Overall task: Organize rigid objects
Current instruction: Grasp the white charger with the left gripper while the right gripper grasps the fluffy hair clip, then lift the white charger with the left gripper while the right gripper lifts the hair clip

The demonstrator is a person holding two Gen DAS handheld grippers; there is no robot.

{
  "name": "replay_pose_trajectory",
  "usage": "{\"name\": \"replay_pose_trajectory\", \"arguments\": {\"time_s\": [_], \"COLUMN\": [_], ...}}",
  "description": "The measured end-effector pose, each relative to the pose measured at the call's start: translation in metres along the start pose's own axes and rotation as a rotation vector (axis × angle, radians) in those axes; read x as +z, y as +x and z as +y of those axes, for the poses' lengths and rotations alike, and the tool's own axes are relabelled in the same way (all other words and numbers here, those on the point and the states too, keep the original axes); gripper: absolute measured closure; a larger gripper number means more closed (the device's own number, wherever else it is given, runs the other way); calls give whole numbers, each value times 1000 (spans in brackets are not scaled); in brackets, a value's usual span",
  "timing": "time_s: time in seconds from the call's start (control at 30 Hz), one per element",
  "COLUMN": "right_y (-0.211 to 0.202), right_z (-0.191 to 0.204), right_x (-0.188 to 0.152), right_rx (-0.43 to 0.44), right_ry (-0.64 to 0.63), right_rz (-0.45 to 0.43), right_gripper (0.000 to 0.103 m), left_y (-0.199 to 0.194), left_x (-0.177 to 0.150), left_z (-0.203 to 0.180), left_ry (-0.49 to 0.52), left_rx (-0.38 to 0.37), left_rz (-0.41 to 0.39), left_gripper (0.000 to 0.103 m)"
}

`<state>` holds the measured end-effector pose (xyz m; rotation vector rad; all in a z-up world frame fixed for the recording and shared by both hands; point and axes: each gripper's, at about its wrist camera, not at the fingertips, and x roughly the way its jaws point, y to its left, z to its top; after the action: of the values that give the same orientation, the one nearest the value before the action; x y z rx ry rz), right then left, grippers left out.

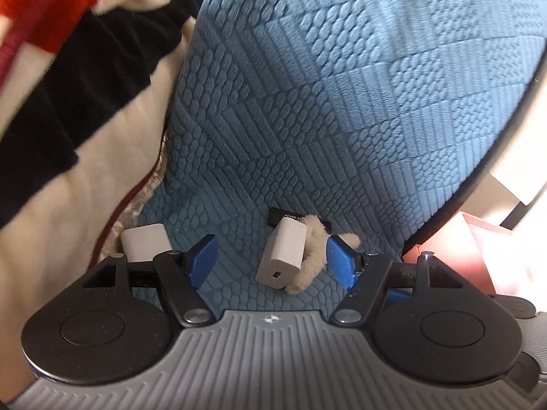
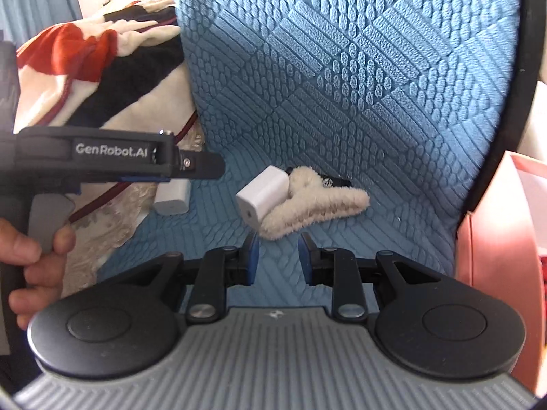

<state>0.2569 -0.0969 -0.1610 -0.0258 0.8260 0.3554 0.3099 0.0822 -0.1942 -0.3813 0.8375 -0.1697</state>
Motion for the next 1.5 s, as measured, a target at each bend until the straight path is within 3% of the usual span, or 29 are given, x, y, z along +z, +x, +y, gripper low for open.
{"name": "replay_pose_trajectory", "arguments": {"time_s": [0.23,0.43,0.57,0.7,0.8,0.9,0.97,1.03,1.3,1.5], "right_y": [37,48,66,77,84,95,94,89,61,41], "right_z": [-17,-22,-20,-21,-18,-15,-19,-24,-39,-51], "right_x": [16,30,34,33,32,28,30,33,28,14], "right_rx": [-43,-41,-71,-27,-23,-53,-44,-41,-80,-99], "right_ry": [-32,-87,-156,-157,-218,-261,-217,-180,-151,-115], "right_rz": [21,-31,14,15,47,130,135,139,126,177], "right_gripper": [72,72,72,71,60,58,61,70,70,69], "left_y": [29,41,44,47,49,52,53,54,64,72], "left_x": [9,14,14,13,12,11,12,12,11,6], "left_z": [6,9,12,12,11,10,10,10,3,-11], "left_ry": [-25,-46,-63,-59,-57,-51,-49,-51,-27,43], "left_rx": [-40,-66,-71,-77,-82,-84,-88,-95,-140,-104], "left_rz": [43,51,62,75,83,92,95,91,95,116], "left_gripper": [30,33,34,36,36,37,38,38,38,38]}}
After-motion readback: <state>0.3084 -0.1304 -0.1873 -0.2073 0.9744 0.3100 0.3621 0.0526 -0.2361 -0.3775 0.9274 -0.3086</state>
